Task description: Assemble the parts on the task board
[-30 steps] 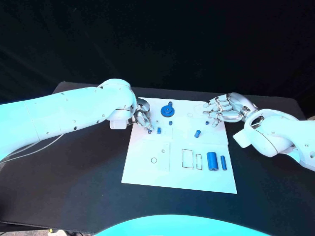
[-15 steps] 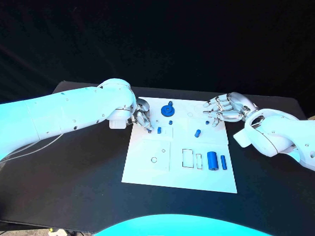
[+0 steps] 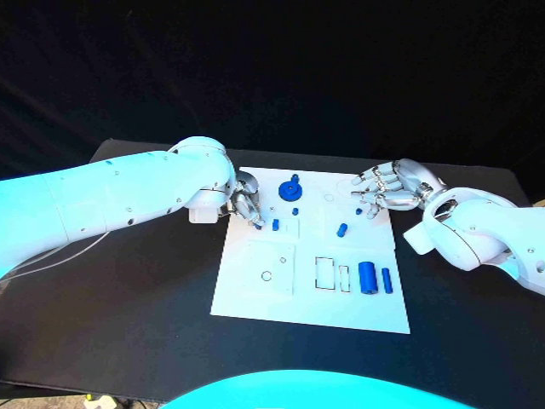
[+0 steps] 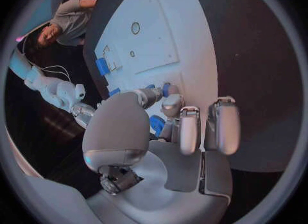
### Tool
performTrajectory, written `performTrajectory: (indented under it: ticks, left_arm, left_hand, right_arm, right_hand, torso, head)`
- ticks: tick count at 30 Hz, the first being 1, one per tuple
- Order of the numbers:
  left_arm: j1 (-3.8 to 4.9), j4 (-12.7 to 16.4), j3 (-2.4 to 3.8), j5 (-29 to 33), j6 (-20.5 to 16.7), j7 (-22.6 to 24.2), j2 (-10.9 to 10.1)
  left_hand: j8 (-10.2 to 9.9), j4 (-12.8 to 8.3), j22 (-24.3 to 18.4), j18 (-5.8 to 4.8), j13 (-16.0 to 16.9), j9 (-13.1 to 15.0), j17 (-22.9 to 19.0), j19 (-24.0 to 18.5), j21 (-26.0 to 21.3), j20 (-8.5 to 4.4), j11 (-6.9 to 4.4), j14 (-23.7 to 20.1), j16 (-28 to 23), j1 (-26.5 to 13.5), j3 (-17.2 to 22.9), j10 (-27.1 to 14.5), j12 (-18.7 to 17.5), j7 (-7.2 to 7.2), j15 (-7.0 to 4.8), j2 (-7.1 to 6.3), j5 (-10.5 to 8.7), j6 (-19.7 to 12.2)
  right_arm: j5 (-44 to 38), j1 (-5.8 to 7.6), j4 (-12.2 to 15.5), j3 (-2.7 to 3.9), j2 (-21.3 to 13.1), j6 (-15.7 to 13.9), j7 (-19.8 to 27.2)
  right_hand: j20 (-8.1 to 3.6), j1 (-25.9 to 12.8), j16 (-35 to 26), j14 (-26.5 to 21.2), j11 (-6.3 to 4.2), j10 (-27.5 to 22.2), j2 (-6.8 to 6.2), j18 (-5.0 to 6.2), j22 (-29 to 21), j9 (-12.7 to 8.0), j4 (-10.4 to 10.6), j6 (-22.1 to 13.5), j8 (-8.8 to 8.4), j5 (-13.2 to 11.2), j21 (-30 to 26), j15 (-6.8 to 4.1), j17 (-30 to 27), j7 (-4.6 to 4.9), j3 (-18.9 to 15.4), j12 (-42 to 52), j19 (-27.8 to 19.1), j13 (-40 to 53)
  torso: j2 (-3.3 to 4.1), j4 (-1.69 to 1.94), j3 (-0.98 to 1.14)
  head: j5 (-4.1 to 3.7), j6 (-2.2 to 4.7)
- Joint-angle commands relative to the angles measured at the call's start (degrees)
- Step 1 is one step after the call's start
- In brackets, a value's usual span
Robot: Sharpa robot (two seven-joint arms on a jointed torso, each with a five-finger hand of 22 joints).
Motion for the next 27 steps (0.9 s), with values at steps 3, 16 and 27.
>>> performTrajectory:
  ticks: [3, 16, 27]
  left_arm:
    - [-0.03, 0.1, -0.01, -0.2, 1.1, 0.8, 0.0]
    - [-0.04, 0.1, -0.05, -0.1, 1.2, 1.0, 0.0]
    - [-0.1, -0.4, -0.14, -0.1, 1.5, 0.9, 0.3]
  left_hand:
    - [0.3, -8.8, 3.2, 0.68, -0.1, 0.1, 15.1, 0.1, 0.3, 0.14, 0.04, 6.0, 0.2, 0.2, 8.3, 0.5, 0.2, -0.54, 0.04, 0.53, 0.2, 0.0]
    - [0.3, -8.9, 3.1, 0.69, -0.2, 0.1, 15.1, 0.1, 0.3, 0.15, 0.05, 6.0, 0.2, 0.1, 8.4, 0.4, 0.1, -0.53, 0.06, 0.51, 0.2, 0.0]
    - [0.3, -8.9, 3.1, 0.69, -0.2, 0.1, 15.1, 0.1, 0.3, 0.15, 0.05, 6.0, 0.2, 0.1, 8.4, 0.4, 0.1, -0.53, 0.06, 0.51, 0.2, 0.0]
  right_arm:
    - [-0.1, -0.05, 0.0, 0.01, 0.0, 0.8, 0.8]
    - [-0.1, -0.06, 0.0, 0.01, 0.0, 0.8, 0.8]
    - [-0.1, -0.06, 0.1, 0.01, 0.0, 0.8, 0.8]
  right_hand:
    - [0.14, -0.5, -0.3, 0.3, 0.18, 0.3, -0.1, 0.16, -0.1, -0.1, 0.4, -0.4, 0.36, 0.4, 0.1, 0.12, -0.1, -0.07, 0.0, -0.2, -0.2, 0.0]
    - [0.14, -0.5, -0.3, 0.3, 0.18, 0.3, -0.1, 0.16, -0.1, -0.1, 0.4, -0.4, 0.36, 0.4, 0.1, 0.12, -0.1, -0.07, 0.0, -0.2, -0.2, 0.0]
    - [0.14, -0.5, -0.3, 0.3, 0.18, 0.3, -0.1, 0.16, -0.1, -0.1, 0.4, -0.4, 0.36, 0.4, 0.1, 0.12, -0.1, -0.07, 0.0, -0.2, -0.2, 0.0]
  torso:
    - [0.0, -0.06, 0.02]
    - [0.01, -0.05, 0.02]
    - [0.06, -0.03, 0.03]
  head:
    - [0.03, -0.01]
    - [-0.05, -0.05]
    - [-0.21, -0.21]
